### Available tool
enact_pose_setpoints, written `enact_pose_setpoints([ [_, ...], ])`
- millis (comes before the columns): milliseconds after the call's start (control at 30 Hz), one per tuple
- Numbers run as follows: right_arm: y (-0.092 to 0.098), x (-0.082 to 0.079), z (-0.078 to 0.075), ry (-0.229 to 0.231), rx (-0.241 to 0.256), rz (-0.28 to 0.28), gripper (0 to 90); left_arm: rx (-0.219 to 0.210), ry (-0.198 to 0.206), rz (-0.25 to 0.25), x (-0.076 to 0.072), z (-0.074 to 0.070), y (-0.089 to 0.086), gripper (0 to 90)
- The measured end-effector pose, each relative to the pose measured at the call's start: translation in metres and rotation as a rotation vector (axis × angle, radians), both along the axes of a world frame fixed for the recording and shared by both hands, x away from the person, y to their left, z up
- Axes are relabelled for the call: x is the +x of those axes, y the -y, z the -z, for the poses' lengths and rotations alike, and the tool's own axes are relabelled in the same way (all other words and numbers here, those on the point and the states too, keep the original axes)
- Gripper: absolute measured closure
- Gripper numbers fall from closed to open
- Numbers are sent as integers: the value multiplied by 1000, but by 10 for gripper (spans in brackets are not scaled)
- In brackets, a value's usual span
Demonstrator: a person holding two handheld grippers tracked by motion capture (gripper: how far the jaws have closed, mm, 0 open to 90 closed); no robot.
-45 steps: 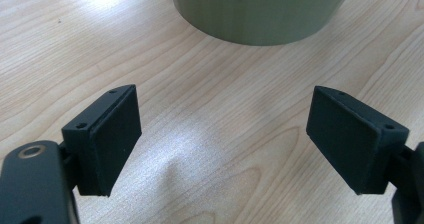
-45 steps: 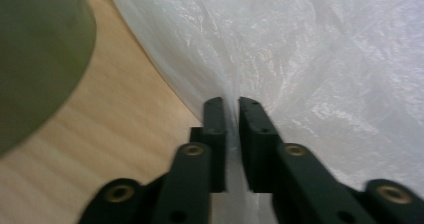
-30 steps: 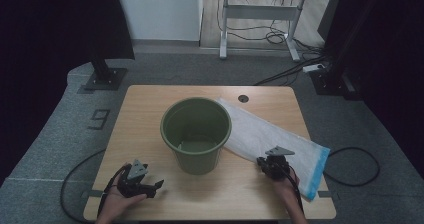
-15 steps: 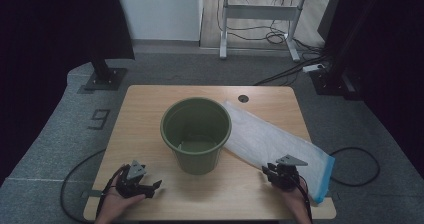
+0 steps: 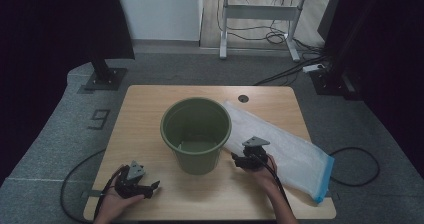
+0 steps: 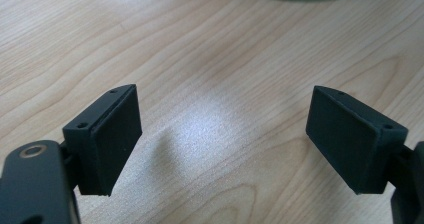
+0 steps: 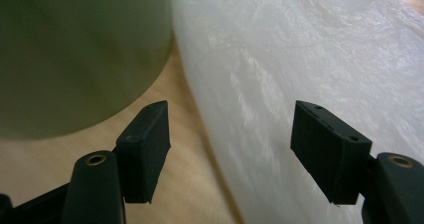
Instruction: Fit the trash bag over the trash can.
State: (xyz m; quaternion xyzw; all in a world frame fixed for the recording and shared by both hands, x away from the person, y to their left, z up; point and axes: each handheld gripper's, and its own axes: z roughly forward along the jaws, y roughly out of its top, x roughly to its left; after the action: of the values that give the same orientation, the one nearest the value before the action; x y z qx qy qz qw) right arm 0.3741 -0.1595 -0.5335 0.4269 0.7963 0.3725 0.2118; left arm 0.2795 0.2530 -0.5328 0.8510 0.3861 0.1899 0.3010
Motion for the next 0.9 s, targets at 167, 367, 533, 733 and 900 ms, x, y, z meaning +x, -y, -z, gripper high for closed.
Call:
enact_pose_setpoints([
  [167,1,10,5,-20,7,37,343,31,-7,15,0,4,4,142],
  [367,2,12,8,-52,-31,48,390,12,-3,-2,1,2,1,142],
  [533,6,12,13,-68,-25,53,443,12,-7,-5,1,2,0,142],
  [733,12,15,13,-54,-14,90,781,4,-7,-6,0,1,0,142],
  [900,24,19,11,-44,11,132,883,10,-10,-2,0,2,1,142],
])
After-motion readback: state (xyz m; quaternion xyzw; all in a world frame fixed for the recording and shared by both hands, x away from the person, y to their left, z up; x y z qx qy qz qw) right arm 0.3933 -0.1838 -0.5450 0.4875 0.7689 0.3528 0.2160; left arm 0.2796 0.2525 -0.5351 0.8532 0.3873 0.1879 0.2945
